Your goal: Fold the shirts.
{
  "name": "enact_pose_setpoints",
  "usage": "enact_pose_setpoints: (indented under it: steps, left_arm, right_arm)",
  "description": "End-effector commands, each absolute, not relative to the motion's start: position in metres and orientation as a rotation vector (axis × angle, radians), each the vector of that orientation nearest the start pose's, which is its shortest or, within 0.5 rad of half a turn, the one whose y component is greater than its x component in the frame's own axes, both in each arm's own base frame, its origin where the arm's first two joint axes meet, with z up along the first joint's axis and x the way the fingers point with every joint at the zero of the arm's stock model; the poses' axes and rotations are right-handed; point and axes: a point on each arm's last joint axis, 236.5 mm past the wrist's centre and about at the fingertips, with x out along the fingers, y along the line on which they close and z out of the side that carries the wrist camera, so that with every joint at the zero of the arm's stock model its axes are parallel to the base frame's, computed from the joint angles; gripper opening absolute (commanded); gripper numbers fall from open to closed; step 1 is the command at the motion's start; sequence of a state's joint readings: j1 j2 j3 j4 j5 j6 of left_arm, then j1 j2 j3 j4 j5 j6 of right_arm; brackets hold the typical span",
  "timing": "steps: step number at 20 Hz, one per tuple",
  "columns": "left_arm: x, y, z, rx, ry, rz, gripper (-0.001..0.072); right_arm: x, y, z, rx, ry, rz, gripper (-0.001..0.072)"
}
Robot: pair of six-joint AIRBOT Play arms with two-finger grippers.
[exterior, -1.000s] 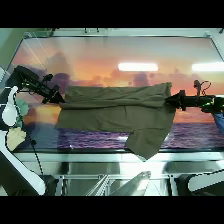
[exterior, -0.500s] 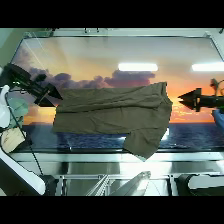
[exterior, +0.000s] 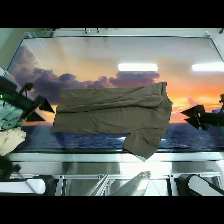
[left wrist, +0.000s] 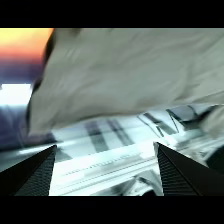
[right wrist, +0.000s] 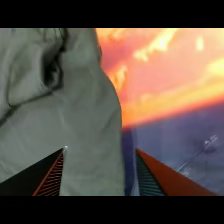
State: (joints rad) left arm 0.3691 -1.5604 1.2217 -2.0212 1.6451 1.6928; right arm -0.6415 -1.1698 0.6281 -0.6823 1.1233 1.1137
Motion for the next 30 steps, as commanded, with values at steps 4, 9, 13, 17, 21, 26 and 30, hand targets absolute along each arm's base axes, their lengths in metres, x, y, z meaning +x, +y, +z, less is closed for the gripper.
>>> enact_pose_setpoints:
  steps: [4,9,13,17,21,26,30]
  left_arm:
    - [0.259,0.025,-0.103,-0.728,1.735,-0.005,0.071]
    - [0.282,-0.001,-0.109,-0.816,1.759,-0.154,0.0708]
    - [0.293,-0.016,-0.106,-0.764,1.792,-0.224,0.0474]
    - [0.294,-0.029,-0.104,-0.696,1.803,-0.286,0.0022]
    - [0.286,-0.032,-0.1,-0.699,1.835,-0.309,0.0022]
    - [0.282,-0.034,-0.097,-0.699,1.85,-0.326,0.0022]
    - [0.281,-0.034,-0.096,-0.698,1.855,-0.333,0.0022]
  right_arm:
    - [0.282,-0.006,-0.043,0.96,1.106,0.09,0.0533]
    - [0.273,0.008,-0.035,0.996,1.145,0.132,0.0532]
    - [0.253,0.026,-0.046,1.063,1.214,0.148,0.0532]
    - [0.213,0.056,-0.078,1.142,1.315,0.144,0.0532]
    - [0.189,0.08,-0.098,1.141,1.394,0.155,0.0532]
    - [0.19,0.102,-0.11,1.067,1.424,0.16,0.053]
    - [0.212,0.127,-0.109,1.078,1.36,0.198,0.0495]
